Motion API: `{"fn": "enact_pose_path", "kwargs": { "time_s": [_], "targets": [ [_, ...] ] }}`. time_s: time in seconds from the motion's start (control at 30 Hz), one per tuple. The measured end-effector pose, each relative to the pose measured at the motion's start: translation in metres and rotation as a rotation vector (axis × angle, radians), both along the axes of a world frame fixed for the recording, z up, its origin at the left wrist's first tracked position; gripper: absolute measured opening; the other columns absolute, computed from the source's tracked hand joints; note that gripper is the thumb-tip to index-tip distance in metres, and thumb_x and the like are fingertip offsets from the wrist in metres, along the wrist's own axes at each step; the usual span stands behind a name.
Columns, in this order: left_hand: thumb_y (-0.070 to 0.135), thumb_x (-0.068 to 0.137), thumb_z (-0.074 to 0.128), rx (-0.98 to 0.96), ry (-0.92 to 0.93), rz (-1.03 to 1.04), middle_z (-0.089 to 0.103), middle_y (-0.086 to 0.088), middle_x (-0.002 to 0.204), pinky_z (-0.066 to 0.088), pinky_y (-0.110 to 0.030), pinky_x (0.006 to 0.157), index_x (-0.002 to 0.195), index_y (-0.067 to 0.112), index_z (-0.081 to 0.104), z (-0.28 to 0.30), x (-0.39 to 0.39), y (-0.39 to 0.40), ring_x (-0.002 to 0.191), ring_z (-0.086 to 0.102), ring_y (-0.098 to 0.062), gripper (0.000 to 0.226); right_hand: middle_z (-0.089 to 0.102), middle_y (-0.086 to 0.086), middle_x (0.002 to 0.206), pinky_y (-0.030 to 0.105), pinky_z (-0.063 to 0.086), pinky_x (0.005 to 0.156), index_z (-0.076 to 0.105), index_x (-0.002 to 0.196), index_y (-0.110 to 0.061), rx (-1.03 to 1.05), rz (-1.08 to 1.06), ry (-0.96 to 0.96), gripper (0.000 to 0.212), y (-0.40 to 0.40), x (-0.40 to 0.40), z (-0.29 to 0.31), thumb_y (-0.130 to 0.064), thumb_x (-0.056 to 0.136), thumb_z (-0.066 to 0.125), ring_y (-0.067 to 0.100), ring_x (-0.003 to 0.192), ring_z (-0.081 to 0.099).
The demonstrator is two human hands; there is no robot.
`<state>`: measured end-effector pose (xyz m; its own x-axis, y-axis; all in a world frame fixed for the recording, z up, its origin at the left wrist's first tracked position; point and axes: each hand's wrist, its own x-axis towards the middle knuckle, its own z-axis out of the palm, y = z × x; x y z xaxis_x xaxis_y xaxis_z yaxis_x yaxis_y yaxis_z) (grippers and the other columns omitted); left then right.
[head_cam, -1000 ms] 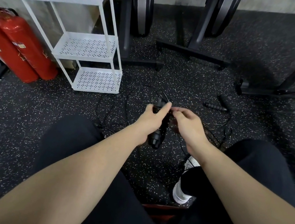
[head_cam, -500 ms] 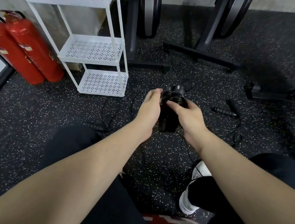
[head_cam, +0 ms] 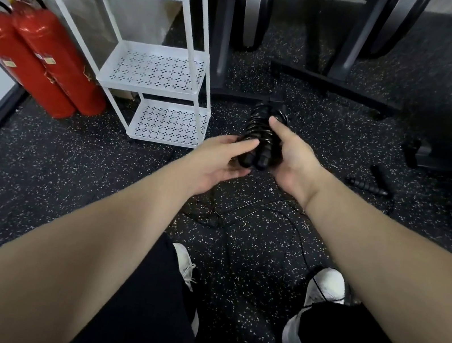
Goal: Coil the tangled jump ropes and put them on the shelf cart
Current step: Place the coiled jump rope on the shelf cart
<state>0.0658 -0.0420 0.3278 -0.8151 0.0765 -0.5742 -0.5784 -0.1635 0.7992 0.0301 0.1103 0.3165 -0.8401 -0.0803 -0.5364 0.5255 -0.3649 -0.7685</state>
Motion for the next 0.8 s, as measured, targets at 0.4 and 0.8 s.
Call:
{"fn": "enact_pose_path", "kwargs": {
  "time_s": [0.4,0.8],
  "targets": [
    [0.005,0.093,0.072,-0.044,-0.025,0.252,0.076,-0.016,0.113,0.064,-0.035,0.081,0.131,-0.001,0.06,-0.037,-0.064,-0.1,0.098,0.077,-0.026,0.04,0.077,0.007,0.105,0.038,0.063,0.081,0.067,0.12,-0.014,0.281,0.365,0.006,0.026,-0.1,-0.094,-0.011,-0.018,0.095,0.071,0.021,0.087,0.075],
    [0.006,0.091,0.074,-0.04,-0.081,0.663,0.069,-0.015,0.113,0.063,-0.039,0.086,0.14,0.007,0.053,-0.083,-0.136,-0.183,0.1,0.072,-0.026,0.053,0.068,0.01,0.116,0.034,0.055,0.061,0.063,0.119,-0.011,0.387,0.426,-0.068,0.023,-0.158,-0.16,-0.068,-0.021,0.098,0.063,0.019,0.074,0.065]
  ]
}}
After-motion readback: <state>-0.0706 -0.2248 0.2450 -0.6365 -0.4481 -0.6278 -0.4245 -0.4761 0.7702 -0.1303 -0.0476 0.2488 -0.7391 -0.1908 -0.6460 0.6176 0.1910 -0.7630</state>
